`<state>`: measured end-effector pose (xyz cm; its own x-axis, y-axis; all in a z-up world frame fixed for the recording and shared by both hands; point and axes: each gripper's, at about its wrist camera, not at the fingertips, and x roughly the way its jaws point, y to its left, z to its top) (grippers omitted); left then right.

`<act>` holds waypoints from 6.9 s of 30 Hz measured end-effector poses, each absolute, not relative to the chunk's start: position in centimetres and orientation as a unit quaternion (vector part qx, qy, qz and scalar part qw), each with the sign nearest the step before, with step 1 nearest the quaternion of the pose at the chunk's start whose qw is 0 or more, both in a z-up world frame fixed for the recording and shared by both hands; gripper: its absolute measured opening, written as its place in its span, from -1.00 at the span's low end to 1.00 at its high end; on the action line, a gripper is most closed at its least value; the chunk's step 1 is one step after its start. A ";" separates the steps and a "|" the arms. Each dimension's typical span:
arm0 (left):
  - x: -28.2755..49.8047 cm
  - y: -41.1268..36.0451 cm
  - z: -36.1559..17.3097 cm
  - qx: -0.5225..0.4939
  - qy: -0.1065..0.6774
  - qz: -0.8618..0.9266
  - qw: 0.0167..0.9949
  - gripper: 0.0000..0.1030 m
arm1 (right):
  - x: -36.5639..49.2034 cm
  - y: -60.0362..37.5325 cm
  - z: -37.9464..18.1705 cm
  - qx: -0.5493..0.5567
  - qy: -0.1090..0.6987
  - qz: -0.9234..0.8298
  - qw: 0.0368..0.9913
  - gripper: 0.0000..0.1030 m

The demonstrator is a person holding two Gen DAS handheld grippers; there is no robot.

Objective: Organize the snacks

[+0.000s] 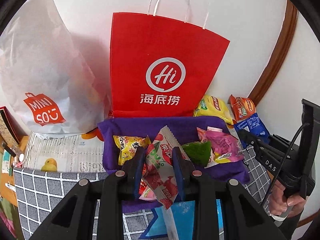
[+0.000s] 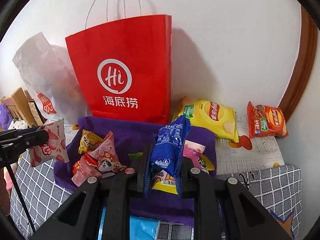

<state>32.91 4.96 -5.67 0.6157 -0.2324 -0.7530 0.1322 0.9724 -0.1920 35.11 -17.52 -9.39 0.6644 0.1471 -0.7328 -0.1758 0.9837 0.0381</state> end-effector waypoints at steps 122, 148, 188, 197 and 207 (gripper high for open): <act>13.0 1.3 -0.9 -0.021 0.392 -0.071 0.917 0.83 | 13.1 -20.4 -4.6 0.031 0.403 0.031 0.914 0.80; 10.2 0.4 0.5 -0.017 0.375 -0.064 0.925 0.84 | 9.0 -20.4 -2.9 0.018 0.379 0.028 0.925 0.88; 10.0 0.2 0.6 -0.018 0.376 -0.065 0.924 0.84 | 8.5 -20.5 -2.3 0.024 0.371 0.028 0.928 0.87; 10.0 0.3 0.5 -0.020 0.376 -0.064 0.924 0.84 | 8.5 -20.5 -2.3 0.025 0.370 0.029 0.928 0.87; 10.1 0.6 0.4 -0.021 0.376 -0.061 0.924 0.84 | 8.6 -20.5 -2.5 0.026 0.372 0.030 0.928 0.88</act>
